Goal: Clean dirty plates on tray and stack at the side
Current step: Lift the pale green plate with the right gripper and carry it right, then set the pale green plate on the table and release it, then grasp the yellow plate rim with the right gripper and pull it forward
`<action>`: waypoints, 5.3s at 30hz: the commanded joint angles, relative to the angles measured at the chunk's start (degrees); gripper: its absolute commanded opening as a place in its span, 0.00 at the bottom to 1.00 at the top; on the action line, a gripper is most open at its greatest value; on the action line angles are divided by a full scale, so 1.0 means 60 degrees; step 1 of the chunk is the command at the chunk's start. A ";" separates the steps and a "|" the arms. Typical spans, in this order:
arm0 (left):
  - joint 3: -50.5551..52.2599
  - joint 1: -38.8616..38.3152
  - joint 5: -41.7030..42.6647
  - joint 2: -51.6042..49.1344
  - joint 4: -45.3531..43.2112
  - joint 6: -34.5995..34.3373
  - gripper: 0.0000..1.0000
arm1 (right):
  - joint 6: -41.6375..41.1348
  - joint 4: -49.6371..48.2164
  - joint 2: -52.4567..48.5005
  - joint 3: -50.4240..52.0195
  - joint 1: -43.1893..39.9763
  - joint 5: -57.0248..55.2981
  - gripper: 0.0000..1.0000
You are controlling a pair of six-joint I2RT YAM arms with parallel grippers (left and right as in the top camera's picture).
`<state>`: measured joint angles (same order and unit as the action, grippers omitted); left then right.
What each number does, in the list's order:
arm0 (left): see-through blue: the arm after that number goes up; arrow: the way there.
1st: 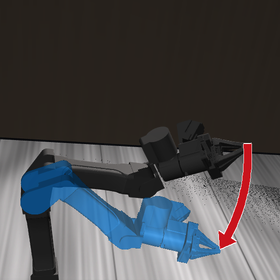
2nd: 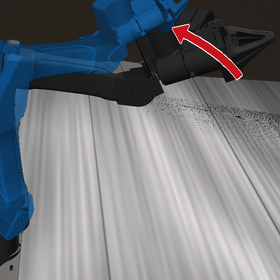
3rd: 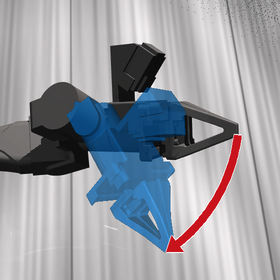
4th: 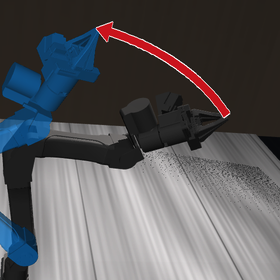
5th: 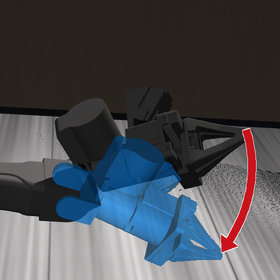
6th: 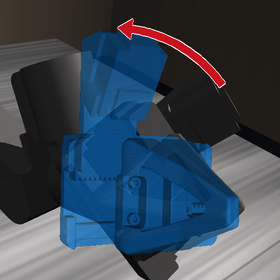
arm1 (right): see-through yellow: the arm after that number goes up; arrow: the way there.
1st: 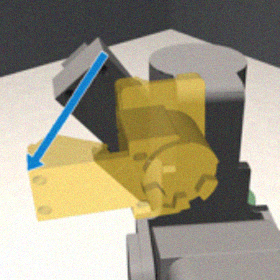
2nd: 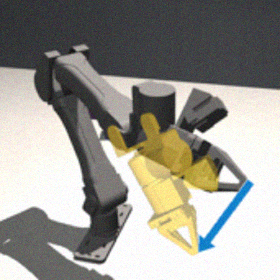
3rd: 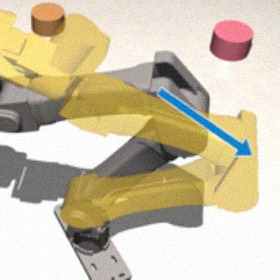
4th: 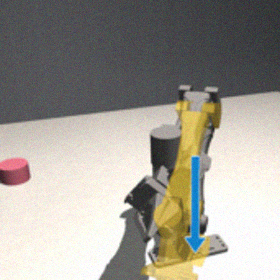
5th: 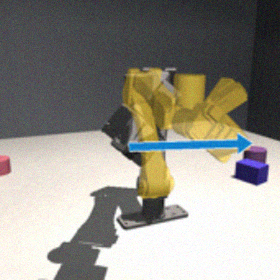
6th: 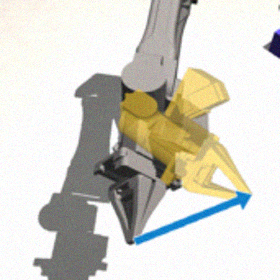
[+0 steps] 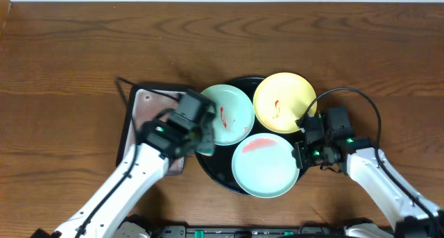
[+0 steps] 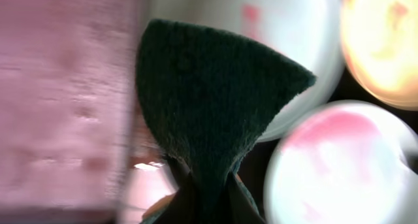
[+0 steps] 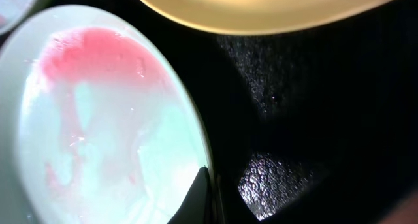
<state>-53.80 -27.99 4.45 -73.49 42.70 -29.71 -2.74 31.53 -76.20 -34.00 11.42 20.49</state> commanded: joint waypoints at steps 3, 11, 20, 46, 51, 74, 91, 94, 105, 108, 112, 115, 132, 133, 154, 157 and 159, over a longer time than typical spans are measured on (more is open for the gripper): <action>0.0029 0.1800 -0.0022 0.0084 0.0160 0.1395 0.07 | -0.0040 0.0342 0.1366 -0.0284 0.0306 -0.1450 0.01; 0.0302 0.3821 0.0255 0.0084 -0.0066 0.2725 0.08 | -0.0503 0.0350 0.2922 -0.0758 0.1705 -0.4969 0.01; 0.0674 0.4116 0.0251 0.0000 -0.0597 0.3060 0.07 | -0.0342 0.0317 0.3093 -0.1657 0.4054 -0.9242 0.01; 0.0674 0.4116 0.0251 -0.0663 -0.0630 0.3089 0.08 | 0.3748 -0.2153 0.2466 -0.1832 0.8204 -1.4415 0.01; 0.0674 0.4116 0.0255 -0.0663 -0.0630 0.3089 0.08 | 0.2208 -0.2062 0.2324 -0.1832 0.7981 -1.4338 0.01; 0.0674 0.4116 0.0255 -0.0663 -0.0623 0.3089 0.07 | -0.4302 -0.0787 0.2262 -0.1807 -0.3512 -0.5173 0.01; 0.0674 0.4116 0.0259 -0.0667 -0.0623 0.3085 0.08 | -0.4309 -0.1020 0.0146 -0.1759 -0.6156 -0.3934 0.04; 0.0674 0.4116 0.0259 -0.0663 -0.0630 0.3085 0.08 | -0.3803 -0.1515 0.0186 -0.1759 -0.6153 -0.2616 0.53; 0.0674 0.4116 0.0255 -0.0663 -0.0627 0.3085 0.07 | -0.0113 -0.2226 0.0018 -0.1756 -0.4543 0.1902 0.62; 0.0674 0.4116 0.0255 -0.0667 -0.0627 0.3085 0.07 | 0.0091 -0.2514 -0.0401 -0.1756 -0.3752 0.1042 0.63; 0.0674 0.4116 0.0259 -0.0663 -0.0627 0.3085 0.07 | 0.0084 -0.3322 -0.1286 -0.1756 -0.2874 0.0135 0.57; 0.0674 0.4116 0.0259 -0.0663 -0.0619 0.3085 0.08 | 0.0084 -0.4076 -0.2065 -0.1756 -0.2422 0.0113 0.55; 0.0674 0.4116 0.0259 -0.0667 -0.0612 0.3085 0.08 | -0.0499 -0.5719 -0.3526 -0.1759 -0.2065 -0.0466 0.01; 0.0674 0.4116 0.0259 -0.0663 -0.0605 0.3085 0.07 | -0.0495 -0.5716 -0.3475 -0.1759 -0.2065 -0.0324 0.01; 0.0572 0.4116 0.2626 0.0772 -0.0984 0.3993 0.08 | -0.0073 0.0142 -0.0612 -0.0871 -0.1698 0.0463 0.01; 0.0572 0.4146 0.2572 0.1206 -0.1209 0.4025 0.08 | -0.0018 -0.0200 -0.0612 -0.0546 -0.1413 0.0488 0.01; 0.0572 0.4255 0.2583 0.1417 -0.1512 0.4138 0.07 | -0.0015 -0.0372 -0.0612 -0.0474 -0.1235 0.0488 0.01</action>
<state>-50.04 -3.40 17.52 -66.87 35.18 -7.29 -4.03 30.33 -79.88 -37.58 2.39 21.43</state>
